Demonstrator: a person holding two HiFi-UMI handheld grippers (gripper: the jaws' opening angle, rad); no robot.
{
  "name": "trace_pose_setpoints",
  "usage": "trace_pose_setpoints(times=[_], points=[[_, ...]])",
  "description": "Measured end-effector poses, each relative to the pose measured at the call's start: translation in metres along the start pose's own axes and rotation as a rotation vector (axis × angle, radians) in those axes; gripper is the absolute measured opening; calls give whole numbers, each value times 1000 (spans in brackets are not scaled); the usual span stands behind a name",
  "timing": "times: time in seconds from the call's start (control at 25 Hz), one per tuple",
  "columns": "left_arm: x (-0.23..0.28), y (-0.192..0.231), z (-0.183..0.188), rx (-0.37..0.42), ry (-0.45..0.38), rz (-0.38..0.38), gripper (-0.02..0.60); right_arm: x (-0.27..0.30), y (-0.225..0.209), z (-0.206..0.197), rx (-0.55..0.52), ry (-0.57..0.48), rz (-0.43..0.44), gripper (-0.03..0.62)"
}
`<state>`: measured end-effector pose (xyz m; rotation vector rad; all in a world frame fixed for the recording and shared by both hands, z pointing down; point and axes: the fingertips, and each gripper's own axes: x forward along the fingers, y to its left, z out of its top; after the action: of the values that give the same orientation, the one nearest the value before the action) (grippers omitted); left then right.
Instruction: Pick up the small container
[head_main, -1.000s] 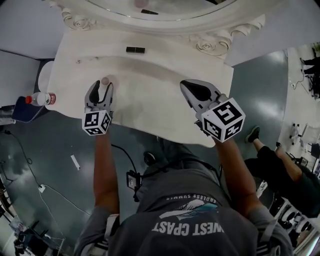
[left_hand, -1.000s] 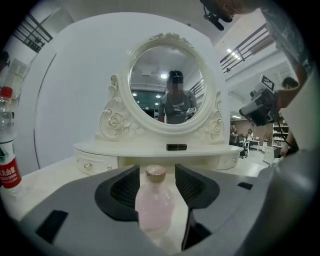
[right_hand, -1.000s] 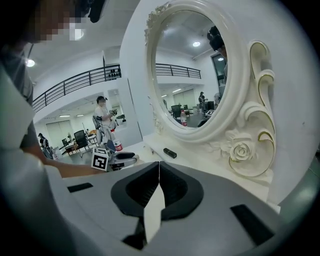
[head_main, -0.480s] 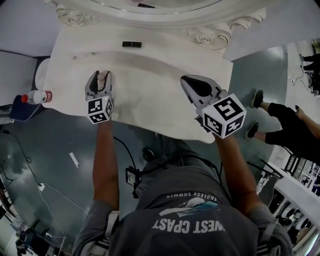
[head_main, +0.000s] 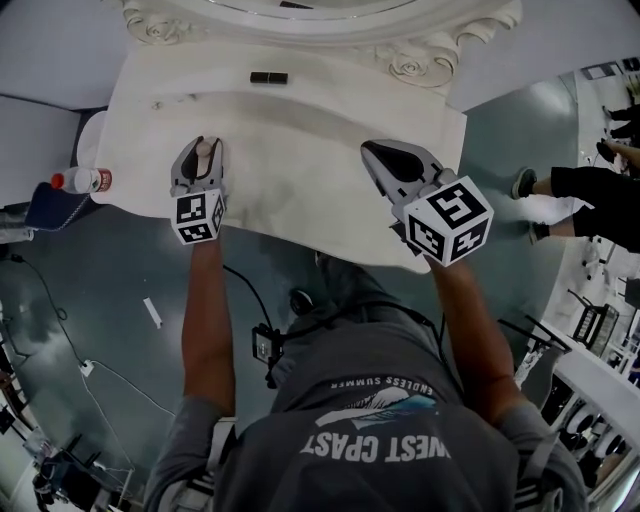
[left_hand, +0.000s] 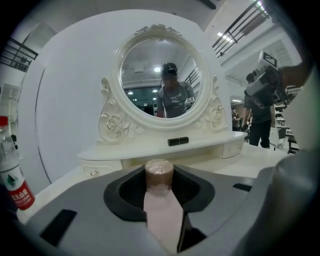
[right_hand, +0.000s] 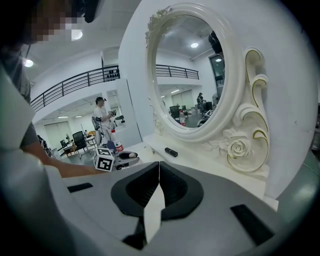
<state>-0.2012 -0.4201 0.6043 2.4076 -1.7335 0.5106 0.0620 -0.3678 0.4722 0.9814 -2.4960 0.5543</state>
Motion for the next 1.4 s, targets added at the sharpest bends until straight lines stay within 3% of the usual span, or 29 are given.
trace_pose_setpoints(times=[0.24,0.72,1.4], points=[[-43,4,28,98,-47,-2,144,-4,25,7,-19,-18,31,26],[-153,51,72,175,-113,98,144,-28,82,31,-84,-66,87,26],[-327,103,63,188,-87,312,144,-58,169,67,-203,-148,185,26]])
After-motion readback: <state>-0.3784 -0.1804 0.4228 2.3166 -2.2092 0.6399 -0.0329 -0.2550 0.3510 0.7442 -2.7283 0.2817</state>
